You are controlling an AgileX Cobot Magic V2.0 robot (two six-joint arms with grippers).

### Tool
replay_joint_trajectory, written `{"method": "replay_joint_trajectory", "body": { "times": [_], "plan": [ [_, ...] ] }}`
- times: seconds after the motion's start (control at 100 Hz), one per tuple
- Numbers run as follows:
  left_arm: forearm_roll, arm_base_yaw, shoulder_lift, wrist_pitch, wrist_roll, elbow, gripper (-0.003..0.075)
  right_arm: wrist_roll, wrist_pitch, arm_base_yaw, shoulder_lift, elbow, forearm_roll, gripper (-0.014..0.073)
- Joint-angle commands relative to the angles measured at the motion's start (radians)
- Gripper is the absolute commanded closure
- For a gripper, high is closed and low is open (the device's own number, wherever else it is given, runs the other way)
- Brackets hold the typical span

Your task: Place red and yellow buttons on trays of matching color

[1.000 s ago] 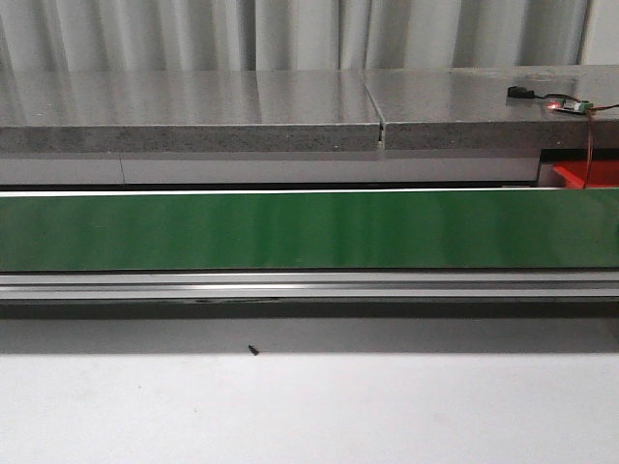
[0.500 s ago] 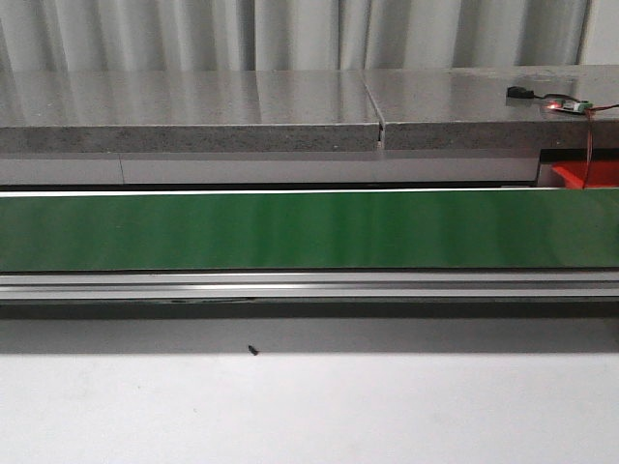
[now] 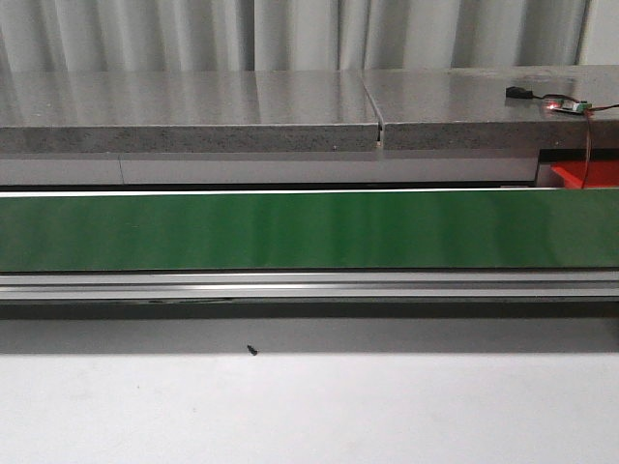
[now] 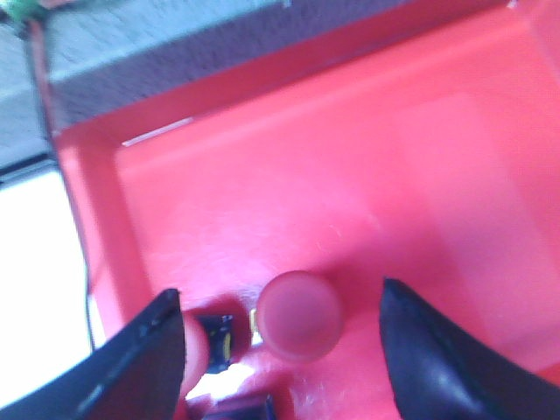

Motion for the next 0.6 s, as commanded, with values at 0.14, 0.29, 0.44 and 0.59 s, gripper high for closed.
{"method": "replay_joint_trajectory", "body": {
  "times": [0.14, 0.29, 0.44, 0.59],
  "plan": [
    [-0.018, -0.008, 0.013, -0.071, -0.006, -0.022, 0.0739, -0.061, -0.029, 0.066, -0.194, 0.025, -0.010, 0.0179],
    [-0.018, -0.008, 0.013, -0.071, -0.006, -0.022, 0.0738, -0.086, -0.037, 0.153, -0.269, 0.092, -0.009, 0.0394],
    [-0.018, -0.008, 0.013, -0.071, -0.006, -0.022, 0.0739, -0.086, -0.074, 0.224, -0.337, 0.182, -0.009, 0.0597],
    [-0.018, -0.008, 0.013, -0.071, -0.006, -0.022, 0.0739, -0.086, -0.115, 0.262, -0.411, 0.291, 0.005, 0.0660]
  ]
}}
